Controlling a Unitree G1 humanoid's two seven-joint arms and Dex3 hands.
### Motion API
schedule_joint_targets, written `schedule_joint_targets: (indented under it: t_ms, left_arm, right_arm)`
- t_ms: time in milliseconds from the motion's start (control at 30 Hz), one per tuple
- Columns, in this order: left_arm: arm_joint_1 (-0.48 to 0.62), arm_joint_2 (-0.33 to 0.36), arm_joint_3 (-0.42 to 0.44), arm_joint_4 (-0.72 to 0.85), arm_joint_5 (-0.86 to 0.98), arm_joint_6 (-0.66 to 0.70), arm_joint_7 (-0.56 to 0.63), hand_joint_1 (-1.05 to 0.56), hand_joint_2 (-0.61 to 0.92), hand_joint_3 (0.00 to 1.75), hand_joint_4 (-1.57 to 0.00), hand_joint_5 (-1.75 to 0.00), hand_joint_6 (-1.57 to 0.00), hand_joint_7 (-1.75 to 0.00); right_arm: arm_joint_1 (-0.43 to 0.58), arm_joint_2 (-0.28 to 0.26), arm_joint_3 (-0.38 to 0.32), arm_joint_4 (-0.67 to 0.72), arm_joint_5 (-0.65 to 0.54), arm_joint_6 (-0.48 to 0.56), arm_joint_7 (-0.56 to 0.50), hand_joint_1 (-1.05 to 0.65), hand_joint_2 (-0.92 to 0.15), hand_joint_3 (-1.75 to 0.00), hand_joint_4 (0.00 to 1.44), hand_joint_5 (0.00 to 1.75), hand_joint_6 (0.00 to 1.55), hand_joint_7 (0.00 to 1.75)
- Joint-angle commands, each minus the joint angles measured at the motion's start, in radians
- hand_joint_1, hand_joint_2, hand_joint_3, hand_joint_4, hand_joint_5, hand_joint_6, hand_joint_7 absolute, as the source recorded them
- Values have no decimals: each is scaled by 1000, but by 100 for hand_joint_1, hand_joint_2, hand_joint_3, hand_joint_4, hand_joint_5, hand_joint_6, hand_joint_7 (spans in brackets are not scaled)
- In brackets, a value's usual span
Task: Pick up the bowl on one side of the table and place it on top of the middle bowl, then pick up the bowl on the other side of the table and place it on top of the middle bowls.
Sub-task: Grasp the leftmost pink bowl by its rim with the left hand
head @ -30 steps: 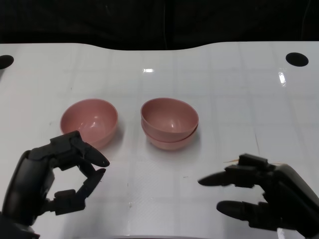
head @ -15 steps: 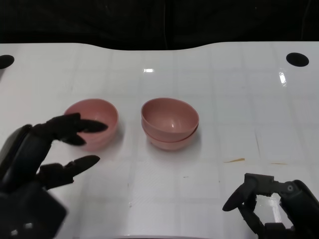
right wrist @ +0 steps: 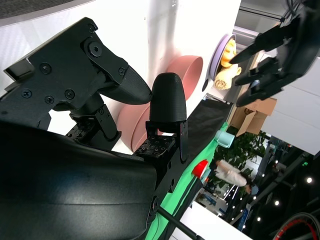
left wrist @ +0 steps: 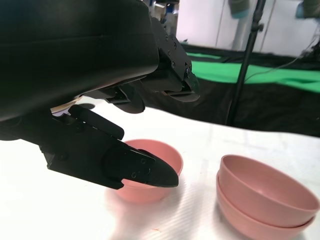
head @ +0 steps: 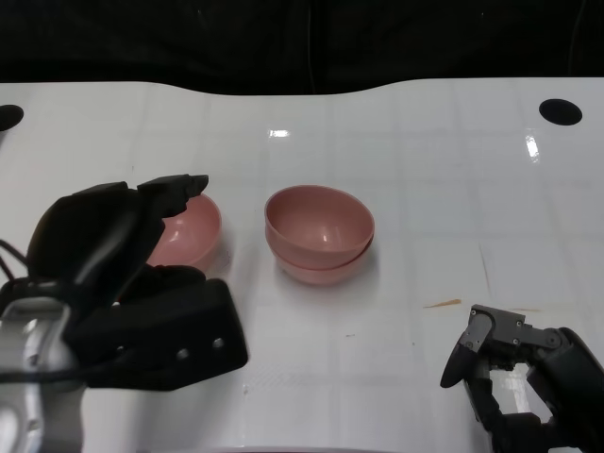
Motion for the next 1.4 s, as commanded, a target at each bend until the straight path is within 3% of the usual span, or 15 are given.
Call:
schedule_joint_targets:
  t_ms: [33,400,600,867,900,933,1067,1167,1233,1400]
  left_arm:
    - [-37,10,-47,43,66,52,-11,-59,92,5,-45,-20,-43,0]
    - [-175,-34,-203,281,211,248,-66,-60,91,0,-61,-16,-43,0]
    - [-225,-53,-240,435,195,256,4,-59,90,0,-60,-13,-43,0]
    - [-301,-68,-273,684,122,174,133,-54,92,6,-74,-18,-49,-2]
    - [-312,-68,-274,730,105,139,174,-46,92,7,-76,-47,-61,-3]
    - [-321,-68,-277,767,90,112,206,-39,92,9,-70,-93,-78,-4]
    - [-353,-58,-289,891,57,15,334,-38,92,17,-73,-162,-106,-7]
    - [-359,-46,-295,907,46,-17,382,-37,92,25,-77,-173,-110,-7]
    - [-360,-39,-303,894,51,-16,401,-38,92,28,-79,-174,-105,-4]
    - [-347,-16,-301,810,55,-29,454,-38,92,27,-82,-175,-108,-6]
  right_arm:
    - [-2,5,-22,12,7,-6,8,-26,-42,-134,95,175,73,166]
    - [10,26,-35,-9,9,11,37,-26,-42,-134,94,175,74,165]
    - [18,38,-36,-21,2,20,37,-25,-42,-134,94,175,74,164]
    - [21,44,-39,-21,17,26,53,-23,-42,-135,93,175,74,163]
    - [21,45,-40,-23,12,27,50,-23,-41,-135,93,175,74,163]
    - [22,45,-41,-25,8,28,48,-23,-41,-135,93,175,74,163]
    - [26,47,-40,-29,13,36,52,-23,-41,-135,93,175,74,162]
    - [29,49,-40,-32,3,31,47,-23,-41,-136,93,175,74,162]
    - [29,48,-40,-35,7,35,50,-23,-41,-136,92,175,74,162]
    - [26,48,-42,-32,6,37,49,-23,-41,-135,92,175,74,161]
